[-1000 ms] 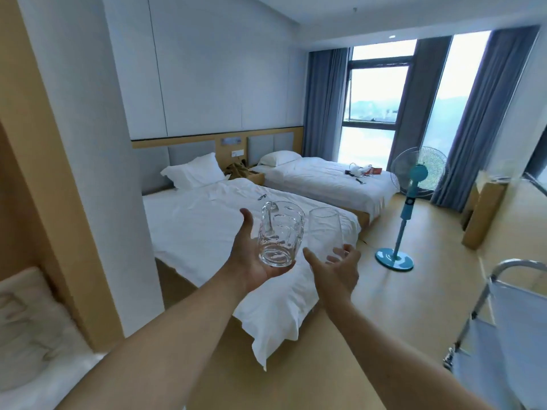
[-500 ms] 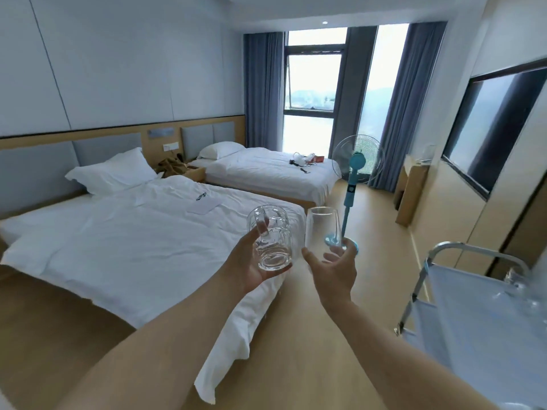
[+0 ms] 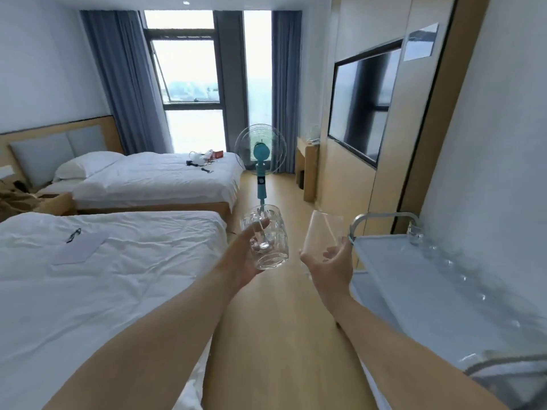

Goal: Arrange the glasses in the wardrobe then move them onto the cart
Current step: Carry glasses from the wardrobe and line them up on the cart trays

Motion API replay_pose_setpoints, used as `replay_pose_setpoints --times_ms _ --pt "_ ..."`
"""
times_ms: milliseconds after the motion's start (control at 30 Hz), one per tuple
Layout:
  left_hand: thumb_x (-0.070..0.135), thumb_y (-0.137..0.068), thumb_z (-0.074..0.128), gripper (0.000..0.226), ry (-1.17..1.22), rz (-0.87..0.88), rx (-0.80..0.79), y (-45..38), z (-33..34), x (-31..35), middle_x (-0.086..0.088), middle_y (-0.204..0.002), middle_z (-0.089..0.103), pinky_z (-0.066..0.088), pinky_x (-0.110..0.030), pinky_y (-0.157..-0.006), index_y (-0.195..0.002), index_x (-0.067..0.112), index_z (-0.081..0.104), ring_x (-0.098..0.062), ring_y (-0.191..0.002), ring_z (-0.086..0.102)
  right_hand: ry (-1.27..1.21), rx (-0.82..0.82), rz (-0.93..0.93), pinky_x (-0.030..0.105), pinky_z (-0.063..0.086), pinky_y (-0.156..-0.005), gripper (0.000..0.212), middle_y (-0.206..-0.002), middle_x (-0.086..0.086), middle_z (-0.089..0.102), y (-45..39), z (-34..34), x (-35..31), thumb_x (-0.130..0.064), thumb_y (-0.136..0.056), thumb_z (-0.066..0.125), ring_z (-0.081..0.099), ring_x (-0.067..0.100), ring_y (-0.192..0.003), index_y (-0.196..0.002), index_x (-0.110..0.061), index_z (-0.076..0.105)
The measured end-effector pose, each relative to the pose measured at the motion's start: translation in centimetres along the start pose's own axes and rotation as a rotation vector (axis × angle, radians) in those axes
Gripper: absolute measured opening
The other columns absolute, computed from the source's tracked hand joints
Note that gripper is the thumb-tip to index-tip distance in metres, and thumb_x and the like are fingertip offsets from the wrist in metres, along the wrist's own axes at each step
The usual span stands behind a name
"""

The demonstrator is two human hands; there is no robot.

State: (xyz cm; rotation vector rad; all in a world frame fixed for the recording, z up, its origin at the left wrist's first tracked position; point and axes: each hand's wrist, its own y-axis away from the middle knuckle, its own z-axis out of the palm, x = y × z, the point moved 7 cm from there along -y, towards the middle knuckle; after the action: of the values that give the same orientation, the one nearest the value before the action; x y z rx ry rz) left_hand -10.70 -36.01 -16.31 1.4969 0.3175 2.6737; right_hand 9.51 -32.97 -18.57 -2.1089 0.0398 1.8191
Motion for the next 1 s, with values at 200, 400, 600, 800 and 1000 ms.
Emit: replay_pose_setpoints --times_ms 200,400,600,800,1000 --pt "0.026 -0.071 0.087 0.064 -0.082 -0.089 -0.123 -8.0 1.1 -0.1 -0.018 -0.104 0.074 0.059 -0.048 -0.084 -0.128 0.009 0.063 -0.036 -0.093 0.073 0.073 0.099 0.049 0.044 0.055 -0.088 0.100 -0.114 0.006 0.055 -3.7 0.8 2.4 -0.034 -0.061 0.095 0.060 0.025 -0.102 -0.141 -0.021 0.036" --pt "0.034 -0.068 0.091 0.056 -0.197 -0.216 -0.332 -13.8 4.2 -2.9 -0.016 -0.106 0.073 0.061 -0.047 -0.081 -0.115 0.010 0.073 -0.036 -0.092 0.073 0.125 0.259 0.093 0.035 0.048 -0.091 0.104 -0.104 -0.001 0.051 -6.2 -1.2 5.6 -0.050 -0.060 0.094 0.055 0.018 -0.100 -0.142 -0.019 0.038" --pt "0.038 -0.061 0.093 0.075 -0.336 -0.255 -0.363 -19.5 7.0 -6.5 -0.005 -0.083 0.070 0.057 -0.033 -0.061 -0.123 0.005 0.065 -0.019 -0.063 0.068 0.128 0.368 0.166 0.025 0.042 -0.079 0.099 -0.105 0.000 0.050 -10.1 -3.6 9.8 -0.051 -0.060 0.087 0.055 0.018 -0.098 -0.141 -0.021 0.039" --pt "0.043 -0.048 0.101 0.068 -0.571 -0.106 -0.415 -27.1 11.5 -8.2 -0.004 -0.082 0.073 0.058 -0.036 -0.070 -0.098 0.011 0.067 -0.020 -0.073 0.071 0.170 0.372 0.195 0.025 0.040 -0.079 0.093 -0.109 0.000 0.050 -16.5 -6.4 14.6 -0.035 -0.066 0.092 0.054 0.018 -0.101 -0.140 -0.023 0.038" --pt "0.048 -0.028 0.103 0.114 -0.679 -0.074 -0.337 -35.6 17.9 -10.6 -0.009 -0.103 0.067 0.055 -0.040 -0.083 -0.122 0.007 0.053 -0.024 -0.092 0.067 0.202 0.397 0.214 0.016 0.038 -0.073 0.092 -0.109 -0.002 0.049 -24.8 -10.3 18.1 -0.032 -0.066 0.092 0.052 0.013 -0.097 -0.140 -0.022 0.038"
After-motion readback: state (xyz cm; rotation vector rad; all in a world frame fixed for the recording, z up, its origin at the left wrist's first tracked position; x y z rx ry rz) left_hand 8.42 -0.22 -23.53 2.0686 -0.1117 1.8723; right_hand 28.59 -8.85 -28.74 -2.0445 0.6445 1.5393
